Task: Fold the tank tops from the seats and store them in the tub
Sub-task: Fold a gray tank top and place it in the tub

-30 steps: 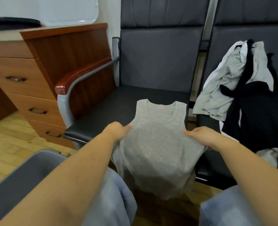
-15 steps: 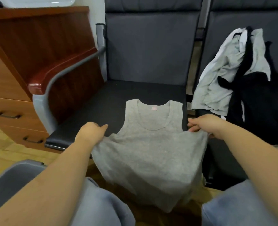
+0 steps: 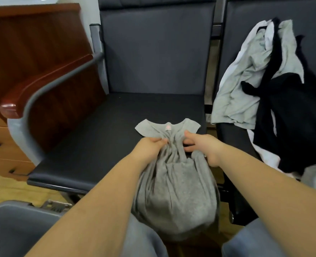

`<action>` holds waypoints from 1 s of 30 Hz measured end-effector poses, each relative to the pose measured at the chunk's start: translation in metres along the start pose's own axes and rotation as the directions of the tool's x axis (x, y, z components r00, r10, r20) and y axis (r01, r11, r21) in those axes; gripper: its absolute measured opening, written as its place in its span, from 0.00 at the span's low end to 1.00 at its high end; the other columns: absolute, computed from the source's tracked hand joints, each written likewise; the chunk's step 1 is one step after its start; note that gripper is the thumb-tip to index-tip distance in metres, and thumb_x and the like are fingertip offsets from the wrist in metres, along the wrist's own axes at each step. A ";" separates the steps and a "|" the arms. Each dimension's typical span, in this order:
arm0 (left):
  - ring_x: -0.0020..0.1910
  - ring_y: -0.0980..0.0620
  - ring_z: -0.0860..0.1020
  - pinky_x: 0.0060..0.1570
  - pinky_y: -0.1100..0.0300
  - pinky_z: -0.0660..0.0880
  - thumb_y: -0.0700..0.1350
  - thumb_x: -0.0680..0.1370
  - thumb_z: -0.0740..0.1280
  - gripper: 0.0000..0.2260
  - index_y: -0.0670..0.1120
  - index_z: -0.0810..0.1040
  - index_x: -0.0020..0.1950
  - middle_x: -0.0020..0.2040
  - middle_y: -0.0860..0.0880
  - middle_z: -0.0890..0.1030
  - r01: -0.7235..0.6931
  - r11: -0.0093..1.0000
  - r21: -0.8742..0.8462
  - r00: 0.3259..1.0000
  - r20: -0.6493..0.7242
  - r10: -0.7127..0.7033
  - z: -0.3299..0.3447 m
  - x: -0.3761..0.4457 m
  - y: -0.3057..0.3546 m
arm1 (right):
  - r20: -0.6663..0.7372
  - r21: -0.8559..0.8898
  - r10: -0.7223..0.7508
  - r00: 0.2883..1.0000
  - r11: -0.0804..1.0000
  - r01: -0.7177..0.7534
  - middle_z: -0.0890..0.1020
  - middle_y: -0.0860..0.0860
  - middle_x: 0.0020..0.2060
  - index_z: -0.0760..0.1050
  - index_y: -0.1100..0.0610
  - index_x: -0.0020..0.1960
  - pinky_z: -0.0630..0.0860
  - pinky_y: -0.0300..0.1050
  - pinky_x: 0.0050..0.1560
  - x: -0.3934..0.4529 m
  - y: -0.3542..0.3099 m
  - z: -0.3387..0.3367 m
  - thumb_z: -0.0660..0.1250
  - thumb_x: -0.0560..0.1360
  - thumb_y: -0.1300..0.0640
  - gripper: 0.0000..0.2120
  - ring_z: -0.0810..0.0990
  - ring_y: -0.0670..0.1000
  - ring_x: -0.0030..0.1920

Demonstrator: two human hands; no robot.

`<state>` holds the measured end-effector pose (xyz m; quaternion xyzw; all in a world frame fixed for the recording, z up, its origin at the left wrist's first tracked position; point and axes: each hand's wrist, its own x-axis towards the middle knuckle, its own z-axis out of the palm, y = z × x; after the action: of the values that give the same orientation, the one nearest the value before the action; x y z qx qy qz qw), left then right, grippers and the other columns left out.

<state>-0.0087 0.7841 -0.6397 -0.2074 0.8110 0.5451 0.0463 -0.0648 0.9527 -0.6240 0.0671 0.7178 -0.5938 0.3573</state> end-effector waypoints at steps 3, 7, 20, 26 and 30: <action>0.55 0.56 0.80 0.60 0.58 0.75 0.50 0.81 0.64 0.12 0.48 0.82 0.59 0.55 0.52 0.83 -0.074 0.996 -0.045 0.982 0.168 0.080 0.021 -0.013 0.014 | -0.002 -0.017 -0.003 1.000 1.000 0.003 0.81 0.56 0.54 0.77 0.58 0.59 0.78 0.51 0.52 -0.004 0.003 0.008 0.66 0.73 0.36 0.28 0.81 0.56 0.53; 0.58 0.52 0.80 0.64 0.54 0.73 0.46 0.79 0.66 0.10 0.48 0.82 0.59 0.57 0.49 0.83 -0.054 0.998 -0.036 0.946 0.318 0.063 0.025 -0.029 0.025 | -0.086 -0.018 -0.061 0.994 0.998 0.059 0.80 0.55 0.57 0.75 0.60 0.63 0.73 0.49 0.63 -0.008 0.009 0.008 0.70 0.70 0.37 0.32 0.78 0.55 0.59; 0.48 0.57 0.79 0.42 0.62 0.71 0.63 0.69 0.71 0.16 0.54 0.81 0.49 0.47 0.56 0.81 -0.111 0.905 0.411 0.961 0.276 -0.007 -0.021 -0.074 0.027 | -0.364 0.210 -0.075 0.928 0.964 0.161 0.82 0.55 0.52 0.78 0.62 0.57 0.75 0.53 0.61 -0.037 0.012 -0.047 0.75 0.65 0.37 0.33 0.80 0.56 0.54; 0.45 0.50 0.78 0.50 0.55 0.75 0.59 0.72 0.71 0.16 0.46 0.82 0.43 0.42 0.48 0.82 -0.046 0.943 0.331 0.985 0.171 -0.012 -0.050 -0.081 0.014 | -0.440 0.254 -0.076 0.895 0.945 0.206 0.78 0.53 0.57 0.72 0.60 0.64 0.72 0.56 0.64 -0.047 0.010 -0.056 0.68 0.69 0.33 0.36 0.76 0.57 0.59; 0.56 0.50 0.81 0.60 0.54 0.74 0.50 0.77 0.67 0.11 0.47 0.81 0.56 0.51 0.51 0.85 -0.004 0.999 -0.043 0.984 0.177 0.012 -0.060 -0.085 0.011 | -0.480 0.291 -0.097 0.872 0.920 0.263 0.77 0.53 0.60 0.72 0.59 0.65 0.71 0.56 0.65 -0.044 0.009 -0.061 0.58 0.76 0.34 0.31 0.76 0.57 0.60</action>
<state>0.0738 0.7579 -0.5802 -0.1557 0.7927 0.5787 0.1117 -0.0542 1.0248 -0.6032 0.1985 0.6684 -0.7094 0.1032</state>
